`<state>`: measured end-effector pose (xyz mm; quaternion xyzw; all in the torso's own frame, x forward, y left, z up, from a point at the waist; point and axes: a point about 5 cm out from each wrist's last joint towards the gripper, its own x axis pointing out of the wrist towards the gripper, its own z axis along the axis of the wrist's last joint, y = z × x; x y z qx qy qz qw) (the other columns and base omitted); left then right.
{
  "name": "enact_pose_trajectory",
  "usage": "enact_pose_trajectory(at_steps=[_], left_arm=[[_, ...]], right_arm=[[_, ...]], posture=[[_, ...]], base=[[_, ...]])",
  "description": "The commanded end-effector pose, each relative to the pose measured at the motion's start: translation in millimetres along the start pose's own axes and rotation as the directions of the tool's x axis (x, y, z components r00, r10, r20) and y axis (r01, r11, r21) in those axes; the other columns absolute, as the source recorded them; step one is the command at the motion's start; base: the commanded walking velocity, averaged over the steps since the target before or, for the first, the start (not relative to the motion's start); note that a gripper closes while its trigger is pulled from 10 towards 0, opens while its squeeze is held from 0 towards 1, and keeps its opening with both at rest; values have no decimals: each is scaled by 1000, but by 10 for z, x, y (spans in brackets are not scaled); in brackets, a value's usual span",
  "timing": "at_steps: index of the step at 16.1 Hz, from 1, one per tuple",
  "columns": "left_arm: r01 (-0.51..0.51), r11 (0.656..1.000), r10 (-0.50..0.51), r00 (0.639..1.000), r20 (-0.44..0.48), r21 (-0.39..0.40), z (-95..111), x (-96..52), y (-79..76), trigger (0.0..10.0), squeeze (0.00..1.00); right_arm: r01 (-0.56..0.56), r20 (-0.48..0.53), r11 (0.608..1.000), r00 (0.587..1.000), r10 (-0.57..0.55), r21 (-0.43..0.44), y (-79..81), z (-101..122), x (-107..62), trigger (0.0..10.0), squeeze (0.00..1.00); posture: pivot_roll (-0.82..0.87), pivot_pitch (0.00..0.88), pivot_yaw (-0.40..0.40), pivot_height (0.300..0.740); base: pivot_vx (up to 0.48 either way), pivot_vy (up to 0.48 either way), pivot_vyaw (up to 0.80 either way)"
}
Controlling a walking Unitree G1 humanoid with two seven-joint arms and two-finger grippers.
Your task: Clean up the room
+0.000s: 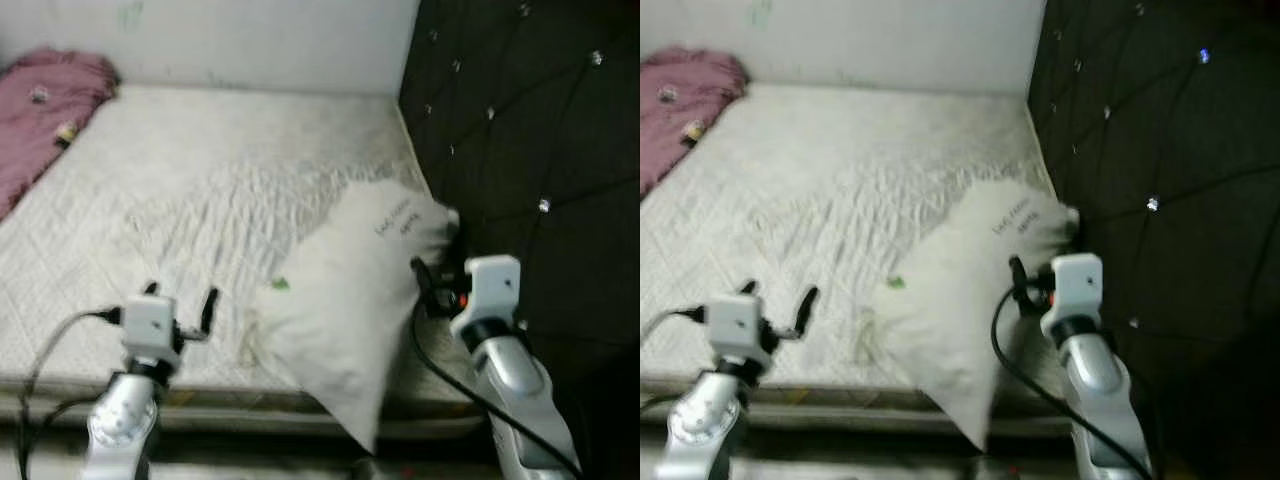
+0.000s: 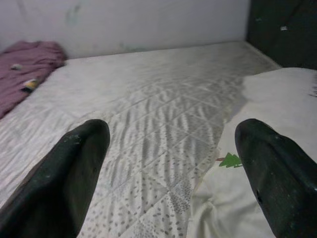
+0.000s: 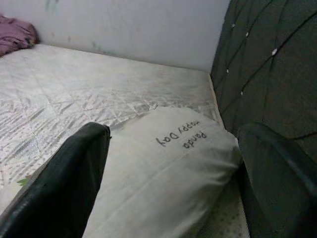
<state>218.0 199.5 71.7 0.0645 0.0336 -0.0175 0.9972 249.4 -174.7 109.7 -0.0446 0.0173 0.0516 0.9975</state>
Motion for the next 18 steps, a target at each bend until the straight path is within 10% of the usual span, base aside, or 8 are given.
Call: enact_pose_trajectory(at_steps=[1, 18], left_arm=[[-11, 1000, 11, 1000, -8, 0, -10, 1, -11, 10000, 0], [-79, 997, 79, 997, 1, -21, 48, 69, 56, 10000, 0]], right_arm=[[23, -15, 1000, 1000, -24, -15, -57, -23, -20, 10000, 0], [15, -19, 999, 1000, -14, 44, 1, -44, 25, 10000, 0]], posture=[[-63, 0, 5, 740], [-52, 0, 7, 700]], base=[[0, 0, 0], [0, 0, -213]])
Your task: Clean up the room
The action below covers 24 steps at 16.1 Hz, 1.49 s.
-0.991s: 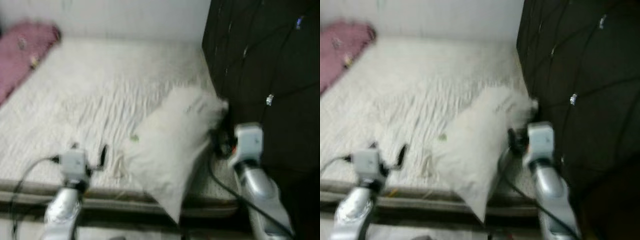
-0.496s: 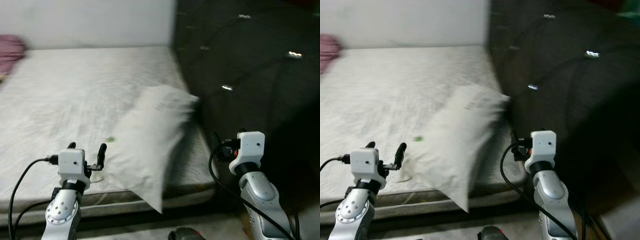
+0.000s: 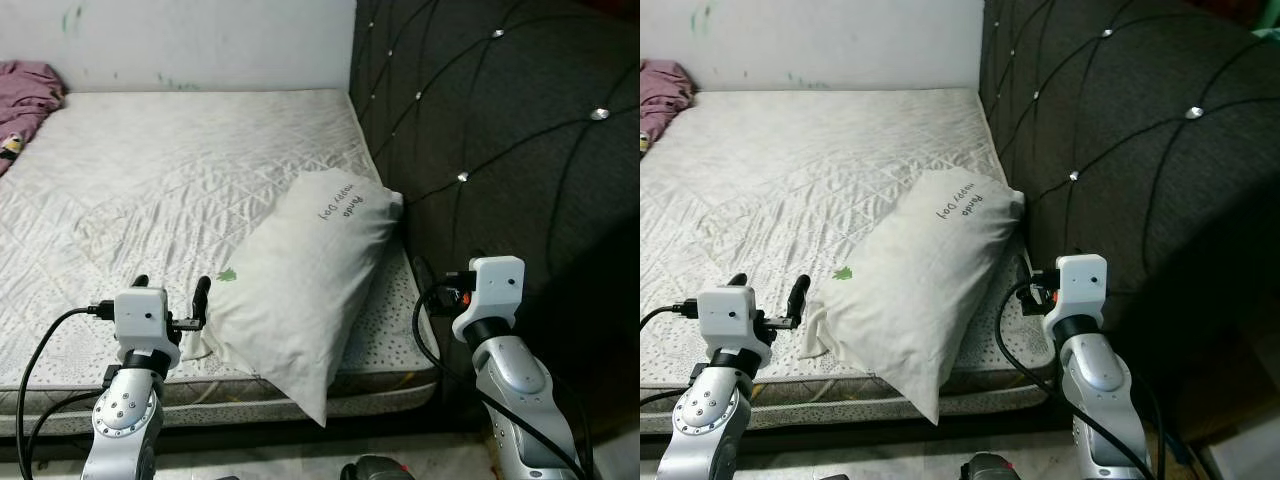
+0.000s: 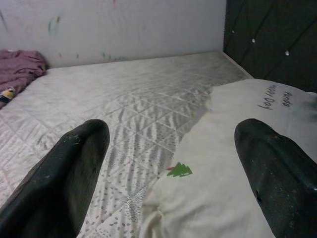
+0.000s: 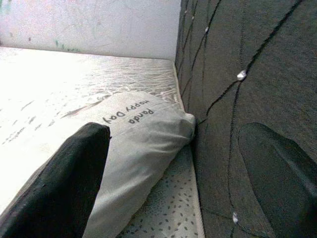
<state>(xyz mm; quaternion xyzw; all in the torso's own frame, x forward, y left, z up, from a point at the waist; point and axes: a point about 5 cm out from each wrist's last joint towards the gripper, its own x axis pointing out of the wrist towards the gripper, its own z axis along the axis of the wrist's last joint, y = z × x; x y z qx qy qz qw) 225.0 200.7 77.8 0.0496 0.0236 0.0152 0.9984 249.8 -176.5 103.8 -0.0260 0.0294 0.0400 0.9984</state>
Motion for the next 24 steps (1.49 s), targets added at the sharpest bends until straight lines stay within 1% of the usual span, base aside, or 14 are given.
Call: enact_pose_trajectory(at_steps=[1, 4, 9, 14, 18, 21, 23, 24], left_arm=[[-14, 1000, 14, 1000, -14, 12, -15, 6, 32, 10000, 0], [-15, 1000, 16, 1000, -14, 16, -13, 13, 31, 10000, 0], [23, 1000, -23, 1000, 15, 9, 19, 34, 4, 10000, 0], [25, 1000, -25, 999, 21, 4, 25, 31, 3, 10000, 0], [24, 1000, -24, 999, 22, 5, 30, 7, 6, 10000, 0], [16, 1000, -17, 1000, 15, 16, 17, -24, 67, 10000, 0], [15, 1000, -15, 1000, 19, 18, 43, 6, 92, 10000, 0], [-5, 1000, 5, 1000, 9, 17, 35, 16, 97, 10000, 0]], right_arm=[[-8, 4, 1000, 1000, 8, 6, 16, 17, 22, 10000, 0], [-13, 8, 1000, 1000, 13, 5, 20, 20, 28, 10000, 0], [-18, 6, 1000, 1000, 18, -4, 13, 24, 38, 10000, 0], [-31, 9, 1000, 999, 31, -7, 22, 33, 44, 10000, 0], [-72, 7, 997, 997, 72, -22, 53, 59, 64, 10000, 0], [-96, 2, 995, 995, 96, -22, 79, 56, 78, 10000, 0], [-112, 12, 993, 994, 112, -23, 109, 96, 142, 10000, 0], [-115, 15, 993, 993, 115, -22, 113, 100, 147, 10000, 0]], posture=[[-51, 0, 6, 685], [-53, 0, 6, 651], [-54, 0, 0, 651], [-48, 0, -9, 651], [-36, 0, -32, 651], [-27, 0, -30, 651], [-29, 0, -22, 651], [-31, 0, -18, 651]], base=[[0, 0, 0], [0, 0, 0], [0, 0, 0], [303, 0, 0], [325, 0, 0], [335, 0, 0], [354, 0, 0], [0, 0, 0]])
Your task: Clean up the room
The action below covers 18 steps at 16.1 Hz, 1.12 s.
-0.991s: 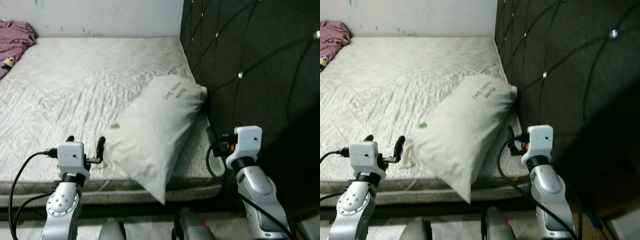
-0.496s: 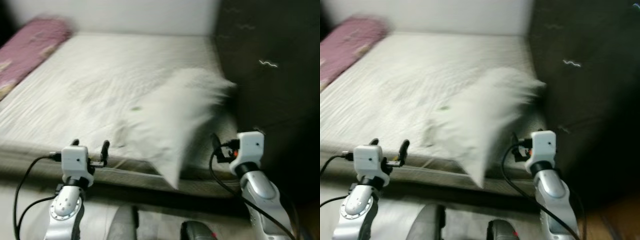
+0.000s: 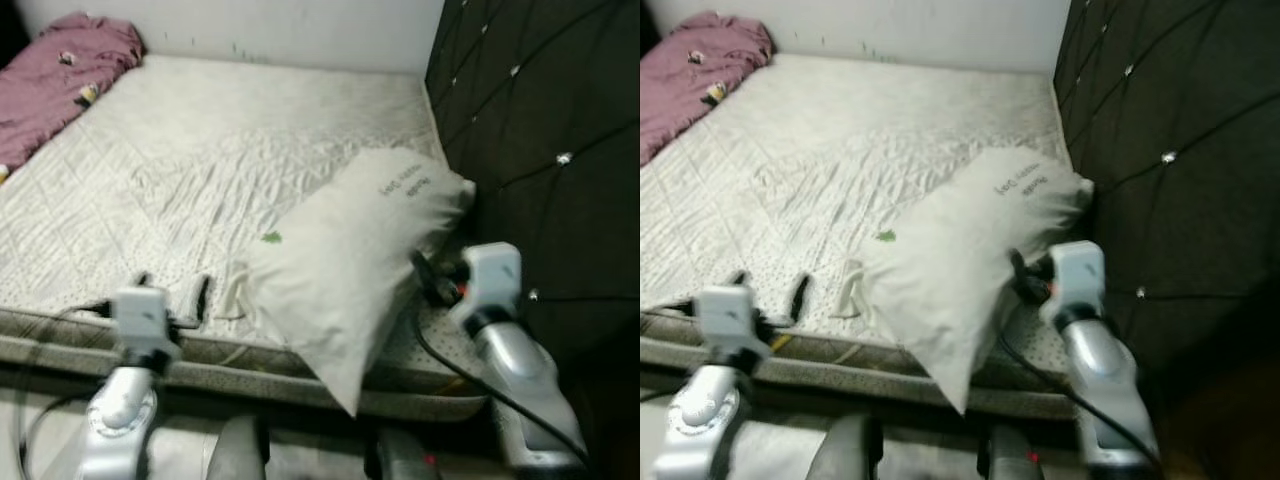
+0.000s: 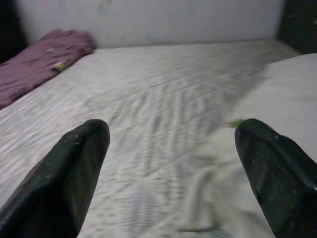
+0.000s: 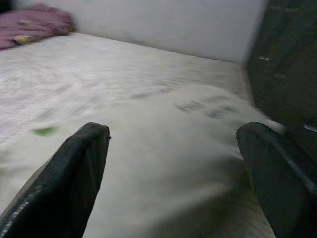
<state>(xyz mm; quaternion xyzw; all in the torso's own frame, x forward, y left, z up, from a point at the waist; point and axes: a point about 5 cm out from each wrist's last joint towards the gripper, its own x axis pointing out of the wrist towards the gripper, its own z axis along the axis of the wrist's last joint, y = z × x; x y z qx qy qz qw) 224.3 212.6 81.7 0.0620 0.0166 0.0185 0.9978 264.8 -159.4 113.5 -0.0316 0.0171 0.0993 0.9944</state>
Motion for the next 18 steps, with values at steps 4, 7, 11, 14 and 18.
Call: enact_pose_trajectory(at_steps=[4, 7, 11, 14, 18], left_arm=[[1, 1000, -1, 1000, -11, -6, 22, 31, -8, 10000, 0], [-14, 1000, 15, 999, -38, 10, 8, -73, 64, 10000, 0], [-28, 999, 30, 998, -62, 21, 7, -249, 91, 10000, 0], [-50, 998, 54, 996, -69, 49, 73, -393, 140, 10000, 0], [-86, 993, 94, 992, -86, 84, 117, -528, 186, 10000, 0]], right_arm=[[-39, -31, 999, 999, 39, -8, -11, -24, 4, 10000, 0], [-188, -179, 982, 967, 180, -27, 111, -180, 32, 10000, 0], [-275, -223, 961, 938, 265, -17, 179, -244, 51, 10000, 0], [-413, -315, 911, 863, 396, 15, 334, -356, 42, 10000, 0], [-459, -407, 887, 801, 439, 53, 421, -464, 142, 10000, 0]], posture=[[-20, 0, -22, 641], [6, 0, -24, 601], [53, 0, -33, 556], [92, 18, -38, 541], [135, 49, -48, 541]], base=[[0, 0, 0], [0, 0, 0], [0, 0, 0], [0, 0, 0], [0, 0, 0]])
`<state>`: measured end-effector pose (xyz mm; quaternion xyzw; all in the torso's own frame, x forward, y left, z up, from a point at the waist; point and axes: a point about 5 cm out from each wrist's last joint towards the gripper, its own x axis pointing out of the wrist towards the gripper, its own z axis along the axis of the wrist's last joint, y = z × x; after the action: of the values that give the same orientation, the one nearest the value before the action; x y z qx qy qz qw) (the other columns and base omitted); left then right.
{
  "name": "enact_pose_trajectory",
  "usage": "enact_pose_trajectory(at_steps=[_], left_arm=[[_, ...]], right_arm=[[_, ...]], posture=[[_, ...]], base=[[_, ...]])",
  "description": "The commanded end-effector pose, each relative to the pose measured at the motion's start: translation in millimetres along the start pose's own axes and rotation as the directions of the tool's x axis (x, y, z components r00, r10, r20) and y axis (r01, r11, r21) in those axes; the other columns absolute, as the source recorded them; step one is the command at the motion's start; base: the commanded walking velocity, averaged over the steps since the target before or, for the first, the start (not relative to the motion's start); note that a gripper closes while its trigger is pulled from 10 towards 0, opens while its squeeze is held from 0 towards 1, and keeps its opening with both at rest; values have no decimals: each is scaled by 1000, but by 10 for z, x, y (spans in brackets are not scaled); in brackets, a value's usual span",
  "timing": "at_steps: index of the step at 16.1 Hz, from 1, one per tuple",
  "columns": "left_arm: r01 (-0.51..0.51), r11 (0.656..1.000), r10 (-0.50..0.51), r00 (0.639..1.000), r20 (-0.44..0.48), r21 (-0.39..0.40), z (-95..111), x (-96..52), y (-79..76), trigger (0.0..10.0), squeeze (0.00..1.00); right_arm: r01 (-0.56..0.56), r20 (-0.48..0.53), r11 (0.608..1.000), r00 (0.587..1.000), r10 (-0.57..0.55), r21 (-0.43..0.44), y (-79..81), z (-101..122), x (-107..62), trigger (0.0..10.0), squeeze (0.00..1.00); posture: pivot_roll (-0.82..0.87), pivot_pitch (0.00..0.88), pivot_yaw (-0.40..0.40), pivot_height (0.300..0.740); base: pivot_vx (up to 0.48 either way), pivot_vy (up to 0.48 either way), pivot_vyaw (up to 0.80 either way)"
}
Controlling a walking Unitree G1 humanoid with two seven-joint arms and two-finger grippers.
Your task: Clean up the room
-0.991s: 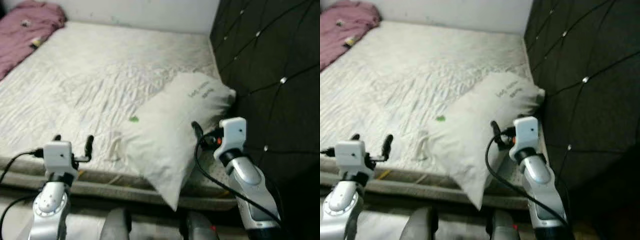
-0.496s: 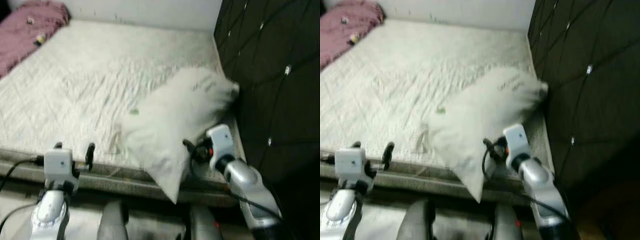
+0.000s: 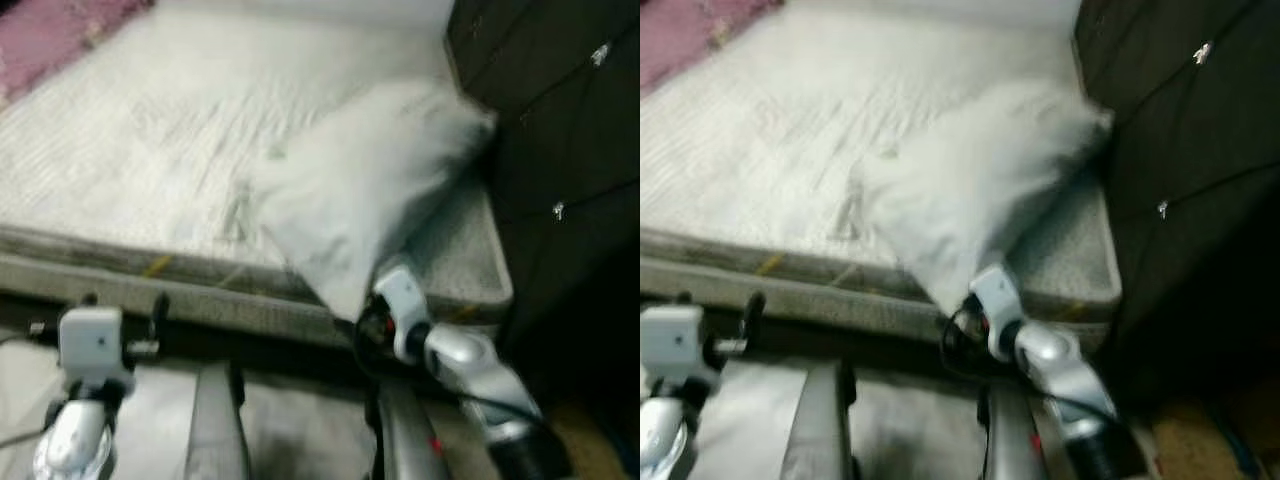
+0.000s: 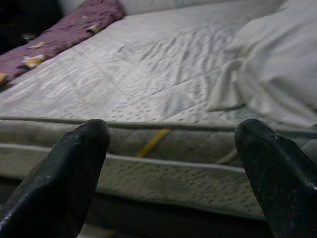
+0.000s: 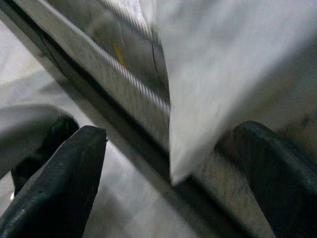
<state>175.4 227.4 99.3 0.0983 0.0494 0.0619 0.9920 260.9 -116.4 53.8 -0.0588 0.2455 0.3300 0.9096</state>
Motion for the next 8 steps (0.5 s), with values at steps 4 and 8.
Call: enact_pose_trajectory(at_steps=[4, 8], left_arm=[[-5, 1000, 5, 999, -41, 19, 6, -128, 20, 10000, 0], [7, 1000, -6, 999, -50, 25, 29, -171, 21, 10000, 0]], right_arm=[[138, 76, 987, 987, -145, 88, -151, 333, 133, 10000, 0], [150, 115, 971, 978, -173, 185, -65, 492, 147, 10000, 0]], posture=[[154, 71, -50, 541], [149, 85, -42, 541]], base=[[0, 0, 0], [0, 0, 0]])
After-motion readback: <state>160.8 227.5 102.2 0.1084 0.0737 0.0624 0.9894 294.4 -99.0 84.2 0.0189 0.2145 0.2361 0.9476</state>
